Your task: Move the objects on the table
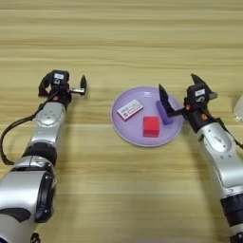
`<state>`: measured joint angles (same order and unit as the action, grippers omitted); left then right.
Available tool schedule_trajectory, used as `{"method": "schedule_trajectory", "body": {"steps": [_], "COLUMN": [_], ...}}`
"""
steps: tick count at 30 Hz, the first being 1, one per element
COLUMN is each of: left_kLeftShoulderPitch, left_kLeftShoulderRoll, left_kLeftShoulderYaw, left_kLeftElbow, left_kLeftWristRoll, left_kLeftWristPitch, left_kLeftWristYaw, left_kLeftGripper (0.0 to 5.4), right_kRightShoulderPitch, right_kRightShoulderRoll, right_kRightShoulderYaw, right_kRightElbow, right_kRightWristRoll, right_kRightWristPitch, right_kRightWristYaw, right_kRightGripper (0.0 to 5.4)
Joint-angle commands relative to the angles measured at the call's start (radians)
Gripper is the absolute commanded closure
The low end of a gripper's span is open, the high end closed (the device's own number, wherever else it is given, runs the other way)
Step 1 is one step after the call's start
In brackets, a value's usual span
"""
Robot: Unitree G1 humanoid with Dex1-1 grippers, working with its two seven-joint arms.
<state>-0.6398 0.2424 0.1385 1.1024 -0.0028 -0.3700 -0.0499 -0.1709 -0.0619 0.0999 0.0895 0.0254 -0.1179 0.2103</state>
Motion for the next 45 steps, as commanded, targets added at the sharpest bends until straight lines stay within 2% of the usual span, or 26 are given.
{"method": "schedule_trajectory", "body": {"steps": [1,7,12,20,31,45], "left_kLeftShoulderPitch": [-0.007,0.022,0.031,0.031,0.029,0.027], "left_kLeftShoulderRoll": [-0.018,-0.043,-0.049,-0.047,-0.05,-0.054], "left_kLeftShoulderYaw": [-0.004,-0.006,-0.003,0.001,-0.002,-0.006], "left_kLeftElbow": [0.016,-0.007,-0.021,-0.026,-0.025,-0.022], "left_kLeftWristRoll": [-0.001,-0.007,-0.007,-0.007,-0.005,-0.001], "left_kLeftWristPitch": [0.004,0.005,0.005,0.005,0.005,0.007], "left_kLeftWristYaw": [-0.008,-0.019,-0.017,-0.016,-0.015,-0.015], "left_kLeftGripper": [0.02,0.02,0.02,0.02,0.02,0.02], "right_kRightShoulderPitch": [0.02,0.044,0.058,0.065,0.052,0.046], "right_kRightShoulderRoll": [0.005,0.004,0.006,0.001,-0.004,0.005], "right_kRightShoulderYaw": [0.041,0.082,0.092,0.132,0.137,0.127], "right_kRightElbow": [-0.004,-0.018,-0.038,-0.004,0.047,0.075], "right_kRightWristRoll": [0.017,0.032,0.071,0.028,-0.005,0.01], "right_kRightWristPitch": [0.017,0.016,0.036,0.042,0.062,0.125], "right_kRightWristYaw": [0.055,0.114,0.164,0.167,0.154,0.167], "right_kRightGripper": [0.0,0.0,0.0,0.0,0.0,0.0]}}
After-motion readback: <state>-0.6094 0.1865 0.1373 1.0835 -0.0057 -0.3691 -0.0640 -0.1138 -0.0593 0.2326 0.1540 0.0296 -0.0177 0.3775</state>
